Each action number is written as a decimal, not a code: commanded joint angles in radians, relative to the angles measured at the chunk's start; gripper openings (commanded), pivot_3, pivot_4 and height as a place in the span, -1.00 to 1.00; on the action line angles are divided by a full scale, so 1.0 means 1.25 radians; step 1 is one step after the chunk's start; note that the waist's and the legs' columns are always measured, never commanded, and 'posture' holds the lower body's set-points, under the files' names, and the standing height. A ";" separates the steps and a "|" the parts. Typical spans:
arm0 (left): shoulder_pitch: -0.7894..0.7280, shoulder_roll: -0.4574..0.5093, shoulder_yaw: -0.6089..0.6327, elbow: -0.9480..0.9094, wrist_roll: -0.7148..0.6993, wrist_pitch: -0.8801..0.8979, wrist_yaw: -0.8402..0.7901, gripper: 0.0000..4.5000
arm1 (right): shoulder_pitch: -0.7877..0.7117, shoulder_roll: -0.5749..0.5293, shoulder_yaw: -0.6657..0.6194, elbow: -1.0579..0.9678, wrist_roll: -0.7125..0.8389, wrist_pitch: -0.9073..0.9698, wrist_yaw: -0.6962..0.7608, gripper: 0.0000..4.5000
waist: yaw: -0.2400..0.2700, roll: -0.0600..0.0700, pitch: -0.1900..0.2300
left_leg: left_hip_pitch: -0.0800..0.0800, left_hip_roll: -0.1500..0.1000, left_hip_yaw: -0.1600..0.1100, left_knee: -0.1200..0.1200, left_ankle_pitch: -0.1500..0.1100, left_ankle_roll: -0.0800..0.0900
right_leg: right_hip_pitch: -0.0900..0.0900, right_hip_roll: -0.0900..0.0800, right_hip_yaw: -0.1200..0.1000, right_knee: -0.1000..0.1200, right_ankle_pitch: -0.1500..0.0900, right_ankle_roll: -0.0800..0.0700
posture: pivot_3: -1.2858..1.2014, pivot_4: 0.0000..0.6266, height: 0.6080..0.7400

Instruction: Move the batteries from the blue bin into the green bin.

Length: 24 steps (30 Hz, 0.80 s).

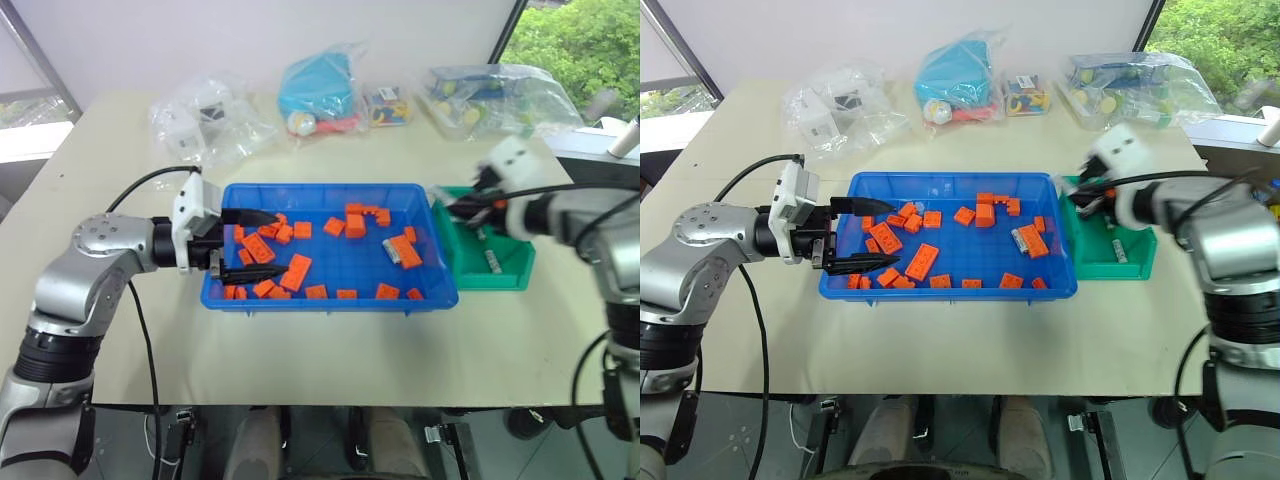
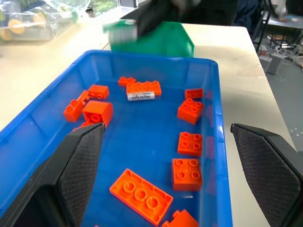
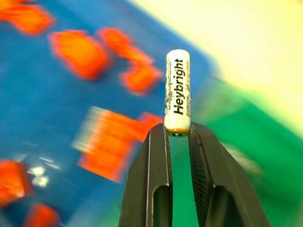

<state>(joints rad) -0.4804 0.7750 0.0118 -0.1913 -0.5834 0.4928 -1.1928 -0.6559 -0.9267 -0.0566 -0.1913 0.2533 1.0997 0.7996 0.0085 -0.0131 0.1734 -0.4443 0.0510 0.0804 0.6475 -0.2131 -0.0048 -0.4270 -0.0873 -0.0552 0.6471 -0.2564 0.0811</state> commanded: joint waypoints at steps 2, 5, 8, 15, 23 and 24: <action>-0.021 -0.015 -0.011 0.004 0.006 -0.011 -0.007 1.00 | 0.070 -0.057 -0.078 -0.024 0.017 0.019 -0.004 -1.00 | 0.001 0.000 0.000 | 0.000 0.000 0.000 0.000 0.000 0.000 | 0.000 0.000 0.000 0.000 0.000 0.000 | 0.03 -0.52 0.94; -0.039 -0.028 -0.022 0.020 0.013 -0.017 -0.011 1.00 | 0.117 -0.058 -0.088 -0.046 0.020 0.027 -0.020 -1.00 | 0.002 0.000 0.000 | 0.000 0.000 0.000 0.000 0.000 0.000 | 0.000 0.000 0.000 0.000 0.000 0.000 | 0.03 -0.52 0.94; -0.054 -0.036 -0.028 0.032 0.017 -0.021 -0.016 1.00 | 0.139 -0.052 -0.081 -0.054 0.015 0.018 -0.042 -0.34 | 0.000 0.000 0.000 | 0.000 0.000 0.000 0.001 0.000 0.000 | 0.000 0.000 0.000 0.000 0.000 0.000 | 0.03 -0.52 0.94; -0.068 -0.043 -0.032 0.047 0.025 -0.023 -0.030 1.00 | 0.063 -0.020 -0.058 -0.074 0.061 0.005 -0.041 0.43 | 0.000 0.000 0.000 | 0.000 0.000 0.000 0.001 0.000 0.000 | 0.000 0.000 0.000 0.000 0.000 0.000 | 0.03 -0.52 0.94; -0.060 -0.041 -0.031 0.033 0.027 -0.014 -0.030 1.00 | -0.024 0.119 0.119 -0.113 0.083 0.024 -0.062 0.43 | -0.003 0.000 0.000 | 0.000 0.001 0.000 0.000 0.000 0.000 | 0.000 0.001 0.000 0.000 0.000 0.000 | 0.03 -0.52 0.94; -0.059 -0.039 -0.029 0.029 0.026 -0.012 -0.028 1.00 | -0.023 0.142 0.152 -0.104 0.071 0.014 -0.071 0.43 | -0.002 0.000 0.000 | 0.000 0.001 0.000 0.000 0.000 0.000 | 0.000 0.001 0.000 0.000 0.000 0.000 | 0.03 -0.52 0.94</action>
<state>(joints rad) -0.5467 0.7162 -0.0347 -0.1222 -0.5516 0.4822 -1.2295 -0.6700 -0.8023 0.0321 -0.3099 0.3698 1.1457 0.7413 0.0063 -0.0132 0.1735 -0.4447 0.0516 0.0798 0.6481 -0.2131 -0.0048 -0.4271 -0.0862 -0.0550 0.6476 -0.2562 0.0815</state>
